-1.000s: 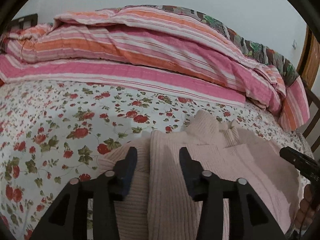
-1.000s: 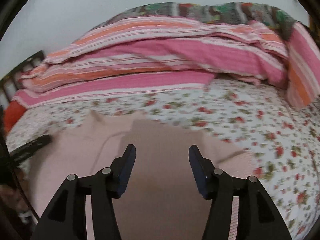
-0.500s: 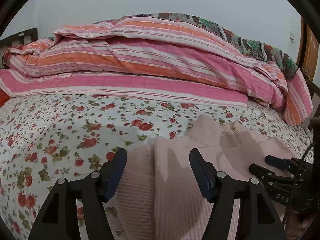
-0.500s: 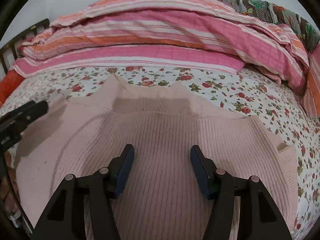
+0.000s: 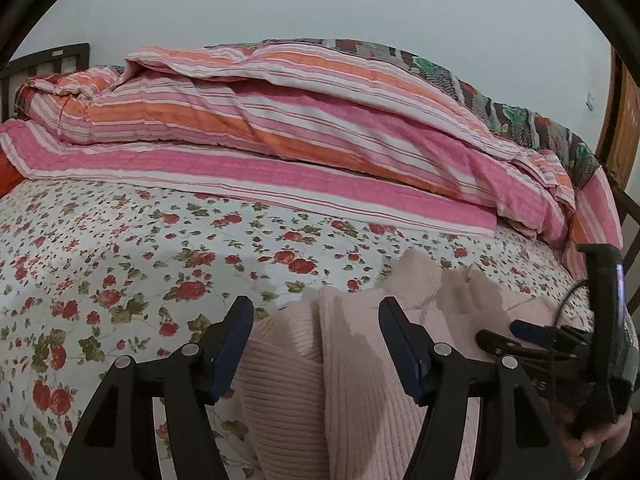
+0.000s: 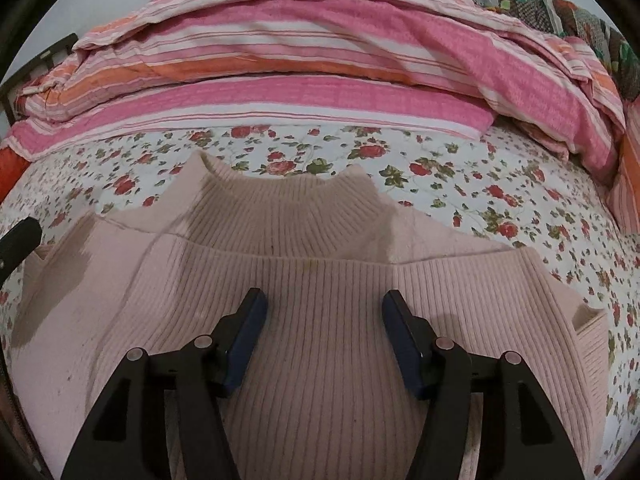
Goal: Fold small clothes
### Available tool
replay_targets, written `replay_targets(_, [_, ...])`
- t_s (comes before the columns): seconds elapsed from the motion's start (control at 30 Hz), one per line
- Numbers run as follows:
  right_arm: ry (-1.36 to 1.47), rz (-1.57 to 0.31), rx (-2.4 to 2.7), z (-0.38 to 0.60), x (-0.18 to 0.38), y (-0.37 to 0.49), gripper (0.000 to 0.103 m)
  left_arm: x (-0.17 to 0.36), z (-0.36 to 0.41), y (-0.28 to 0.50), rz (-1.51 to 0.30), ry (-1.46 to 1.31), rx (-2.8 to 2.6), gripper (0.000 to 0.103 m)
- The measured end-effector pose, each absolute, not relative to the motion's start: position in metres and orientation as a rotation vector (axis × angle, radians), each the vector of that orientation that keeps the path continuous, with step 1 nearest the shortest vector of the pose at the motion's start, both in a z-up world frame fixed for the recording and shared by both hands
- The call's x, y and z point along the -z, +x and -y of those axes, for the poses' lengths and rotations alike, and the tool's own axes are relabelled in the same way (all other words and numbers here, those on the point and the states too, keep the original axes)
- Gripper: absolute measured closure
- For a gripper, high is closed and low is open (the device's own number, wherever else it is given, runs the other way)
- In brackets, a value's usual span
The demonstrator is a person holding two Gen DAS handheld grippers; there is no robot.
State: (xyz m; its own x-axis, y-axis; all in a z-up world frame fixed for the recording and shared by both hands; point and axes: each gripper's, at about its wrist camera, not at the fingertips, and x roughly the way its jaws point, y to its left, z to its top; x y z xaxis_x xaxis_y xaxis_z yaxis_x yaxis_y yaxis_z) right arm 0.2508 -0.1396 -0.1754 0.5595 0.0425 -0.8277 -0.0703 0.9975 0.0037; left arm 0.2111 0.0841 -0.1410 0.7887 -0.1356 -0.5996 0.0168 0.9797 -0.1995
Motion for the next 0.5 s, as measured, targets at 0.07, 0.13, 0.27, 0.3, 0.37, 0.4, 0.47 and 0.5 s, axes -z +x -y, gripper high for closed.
replay_targets(0.07, [-0.002, -0.977, -0.076, 0.143, 0.171, 0.246, 0.043, 0.142, -0.086, 0.212, -0.664, -0.195, 0.081, 0.040])
replay_targets(0.13, [0.025, -0.976, -0.078, 0.146, 0.165, 0.236, 0.044, 0.143, -0.088, 0.212, -0.665, -0.206, 0.078, 0.040])
replay_targets(0.27, [-0.024, -0.954, -0.096, 0.138, 0.155, 0.211, 0.045, 0.142, -0.091, 0.212, -0.660, -0.226, 0.085, 0.040])
replay_targets(0.3, [-0.045, -0.943, -0.089, 0.136, 0.153, 0.204, 0.045, 0.141, -0.091, 0.211, -0.656, -0.229, 0.091, 0.040])
replay_targets(0.37, [-0.059, -0.937, -0.084, 0.134, 0.150, 0.193, 0.045, 0.139, -0.091, 0.208, -0.646, -0.224, 0.097, 0.040])
replay_targets(0.4, [-0.058, -0.937, -0.080, 0.134, 0.150, 0.187, 0.045, 0.138, -0.090, 0.207, -0.636, -0.207, 0.082, 0.040])
replay_targets(0.47, [-0.056, -0.930, -0.079, 0.133, 0.150, 0.177, 0.045, 0.136, -0.086, 0.203, -0.616, -0.166, 0.051, 0.040])
replay_targets(0.5, [-0.058, -0.926, -0.079, 0.133, 0.150, 0.172, 0.045, 0.135, -0.085, 0.201, -0.608, -0.148, 0.046, 0.040])
